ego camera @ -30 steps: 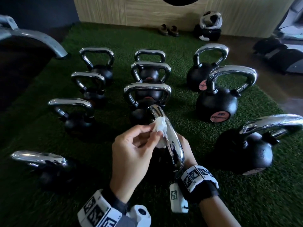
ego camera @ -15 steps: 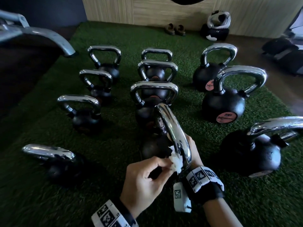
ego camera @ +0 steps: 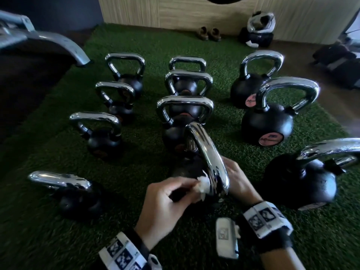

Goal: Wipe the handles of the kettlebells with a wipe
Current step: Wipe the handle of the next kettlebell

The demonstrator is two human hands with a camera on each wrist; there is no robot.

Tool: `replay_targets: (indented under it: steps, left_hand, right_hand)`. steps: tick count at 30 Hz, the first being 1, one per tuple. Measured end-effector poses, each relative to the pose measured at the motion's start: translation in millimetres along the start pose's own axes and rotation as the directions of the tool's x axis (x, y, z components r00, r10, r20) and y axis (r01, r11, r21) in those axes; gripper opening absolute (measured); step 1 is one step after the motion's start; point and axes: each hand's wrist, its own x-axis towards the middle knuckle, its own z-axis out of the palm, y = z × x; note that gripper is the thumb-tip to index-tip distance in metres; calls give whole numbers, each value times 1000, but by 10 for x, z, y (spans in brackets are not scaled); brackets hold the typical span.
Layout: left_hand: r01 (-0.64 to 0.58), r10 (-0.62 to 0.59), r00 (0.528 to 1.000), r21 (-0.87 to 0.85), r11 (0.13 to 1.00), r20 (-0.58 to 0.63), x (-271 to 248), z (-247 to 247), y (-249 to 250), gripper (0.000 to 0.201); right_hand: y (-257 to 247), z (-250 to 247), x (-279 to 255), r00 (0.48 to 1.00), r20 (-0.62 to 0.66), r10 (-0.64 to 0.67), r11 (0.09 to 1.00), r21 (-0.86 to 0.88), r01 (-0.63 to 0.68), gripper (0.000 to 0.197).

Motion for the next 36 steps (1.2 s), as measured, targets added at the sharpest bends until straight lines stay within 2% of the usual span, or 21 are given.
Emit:
replay_targets:
  steps: [2, 3, 5, 6, 7, 9, 11, 12, 16, 19, 22, 25, 26, 27, 28, 29, 30, 31, 32, 34, 36]
  left_hand:
    - [117, -122, 992, -151, 982, -29, 115, -105, 113, 14]
    - [155, -167, 985, -225, 962, -34, 171, -153, 173, 16]
    - [224, -256, 966, -364, 904, -41, 267, -223, 289, 16]
    - [261, -301, 953, -424, 867, -31, 307, -250, 345, 16]
    - [297, -340, 941, -472, 830, -6, 342, -268, 403, 20]
    - [359, -383, 921, -546, 757, 74, 389, -291, 519, 28]
    - [412, -395, 904, -575, 707, 162, 424, -307, 627, 28]
    - [444, -408, 891, -581, 682, 201, 438, -314, 663, 27]
    - [543, -447, 836, -604, 584, 319, 439, -302, 687, 19]
    - [569, -473, 817, -593, 569, 330, 426, -281, 650, 20]
    - [561, -433, 827, -587, 583, 360, 432, -317, 603, 24]
    - [519, -363, 855, -593, 615, 371, 453, -367, 596, 31]
    - [488, -367, 873, -557, 672, 322, 461, -369, 563, 26]
    - [444, -369, 896, -468, 764, 246, 460, -354, 499, 24]
    - [387, -364, 922, -289, 876, 132, 436, -327, 400, 32]
    - [316, -315, 949, -62, 947, 26, 402, -286, 317, 40]
    - [239, -238, 971, 167, 957, -24, 361, -243, 250, 49]
    - [167, -182, 983, 335, 927, 12, 310, -178, 169, 61]
    - [127, -189, 977, 437, 890, 100, 252, -106, 109, 75]
    - [121, -288, 928, 541, 832, 236, 153, 71, -10, 109]
    - [78, -300, 922, 642, 763, 245, 85, 271, -76, 137]
  right_hand:
    - [-153, -79, -96, 994, -113, 5, 992, 128, 10, 32]
    - [-277, -97, -178, 976, -205, -74, 991, 91, 94, 33]
    - [-540, -103, -364, 887, -339, -315, 949, -103, 298, 24]
    - [-698, -88, -447, 842, -325, -430, 902, -189, 388, 18]
    - [-833, -76, -512, 817, -247, -522, 845, -284, 454, 18]
    - [-968, -27, -568, 786, -44, -617, 712, -457, 534, 33]
    - [-992, -9, -535, 752, 80, -654, 609, -533, 587, 44]
    - [-989, -6, -510, 747, 93, -658, 601, -533, 595, 46]
    - [-980, -32, -494, 744, 82, -663, 620, -498, 606, 41]
    - [-919, 9, -508, 744, 59, -666, 630, -490, 602, 36]
    - [-863, 48, -528, 737, 27, -675, 633, -491, 598, 32]
    - [-875, -13, -559, 756, -33, -654, 663, -507, 551, 31]
    - [-883, -54, -570, 760, -65, -647, 675, -511, 532, 31]
    - [-881, -107, -582, 762, -106, -638, 696, -503, 513, 30]
    - [-863, -165, -590, 766, -156, -623, 728, -475, 495, 28]
    - [-829, -223, -592, 773, -210, -599, 764, -440, 472, 27]
    - [-779, -275, -589, 780, -258, -570, 795, -412, 445, 26]
    - [-715, -320, -582, 788, -294, -540, 820, -396, 414, 25]
    - [-645, -353, -571, 798, -321, -510, 840, -387, 381, 24]
    - [-526, -387, -560, 814, -366, -452, 873, -369, 319, 24]
    - [-450, -396, -559, 827, -390, -406, 896, -351, 274, 25]
